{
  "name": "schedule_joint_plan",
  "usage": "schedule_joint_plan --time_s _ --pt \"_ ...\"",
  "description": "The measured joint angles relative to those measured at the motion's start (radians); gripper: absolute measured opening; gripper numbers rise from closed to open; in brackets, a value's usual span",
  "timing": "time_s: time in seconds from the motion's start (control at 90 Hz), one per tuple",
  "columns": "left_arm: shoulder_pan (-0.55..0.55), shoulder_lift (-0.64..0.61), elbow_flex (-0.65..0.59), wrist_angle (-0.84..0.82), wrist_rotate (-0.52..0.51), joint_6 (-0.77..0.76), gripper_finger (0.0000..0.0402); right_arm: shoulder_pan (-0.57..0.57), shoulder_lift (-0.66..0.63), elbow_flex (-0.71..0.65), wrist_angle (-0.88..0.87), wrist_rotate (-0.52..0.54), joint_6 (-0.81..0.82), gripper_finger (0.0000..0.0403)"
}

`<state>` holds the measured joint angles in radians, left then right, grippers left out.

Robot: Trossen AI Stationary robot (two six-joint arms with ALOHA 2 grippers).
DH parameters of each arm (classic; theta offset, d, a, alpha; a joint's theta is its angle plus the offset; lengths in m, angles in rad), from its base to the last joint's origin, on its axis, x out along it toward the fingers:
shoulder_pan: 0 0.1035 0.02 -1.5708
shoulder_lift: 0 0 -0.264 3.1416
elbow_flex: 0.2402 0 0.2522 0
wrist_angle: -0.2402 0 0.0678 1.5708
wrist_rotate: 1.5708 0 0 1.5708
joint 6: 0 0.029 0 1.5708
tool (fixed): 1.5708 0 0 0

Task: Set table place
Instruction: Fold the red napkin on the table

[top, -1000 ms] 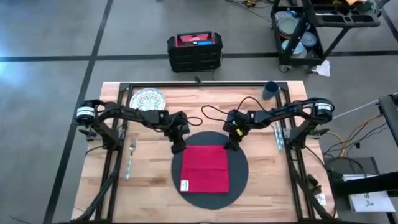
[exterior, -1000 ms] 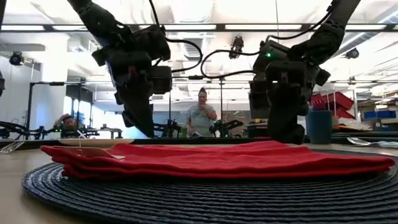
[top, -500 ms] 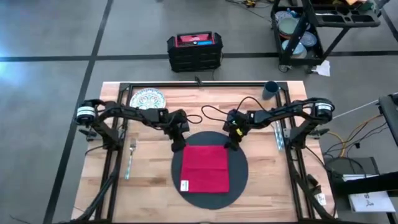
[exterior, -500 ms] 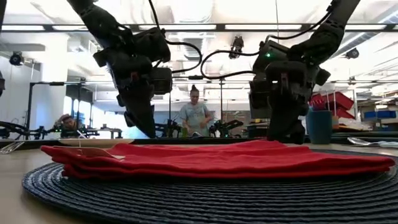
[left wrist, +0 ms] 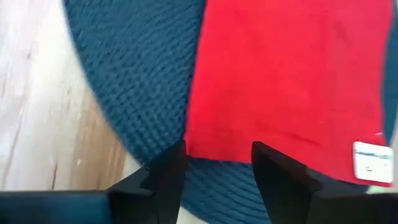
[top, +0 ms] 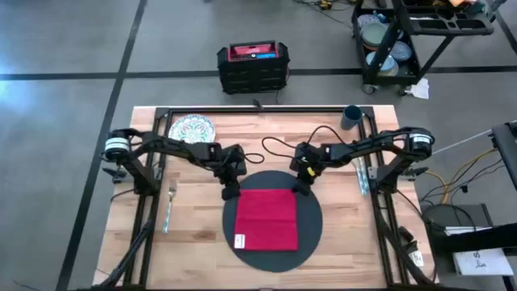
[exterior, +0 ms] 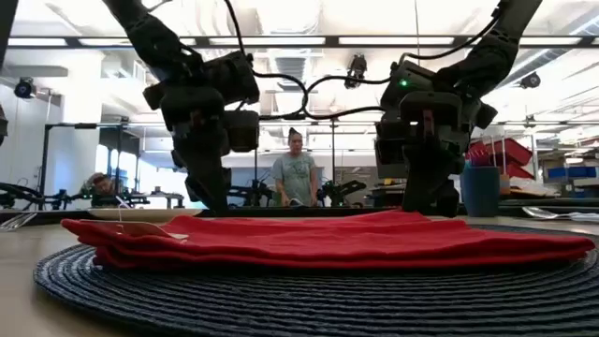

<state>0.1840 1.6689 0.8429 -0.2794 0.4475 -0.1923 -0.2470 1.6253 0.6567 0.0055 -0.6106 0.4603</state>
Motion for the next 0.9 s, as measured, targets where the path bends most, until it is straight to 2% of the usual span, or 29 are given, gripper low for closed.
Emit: schedule_joint_plan --time_s 0.356,0.433,0.533,0.578,0.9 --pt "-0.014 0.038 0.000 0.059 0.003 -0.009 0.0114 0.000 0.000 0.000 -0.001 -0.001 -0.005 0.0000" --pt "-0.014 0.038 0.003 0.057 0.009 -0.007 0.0087 0.000 0.000 0.000 0.000 -0.009 -0.005 0.0000" --pt "-0.014 0.038 0.007 0.055 0.028 -0.002 0.0026 0.000 0.000 0.000 0.000 -0.020 -0.005 0.0000" --pt "-0.014 0.038 0.007 0.055 0.036 -0.004 0.0011 0.000 0.000 0.000 0.000 -0.024 -0.004 0.0000" --pt "-0.014 0.008 0.007 0.054 0.090 -0.025 0.0000 0.000 -0.007 0.014 0.000 -0.055 0.000 0.0000"
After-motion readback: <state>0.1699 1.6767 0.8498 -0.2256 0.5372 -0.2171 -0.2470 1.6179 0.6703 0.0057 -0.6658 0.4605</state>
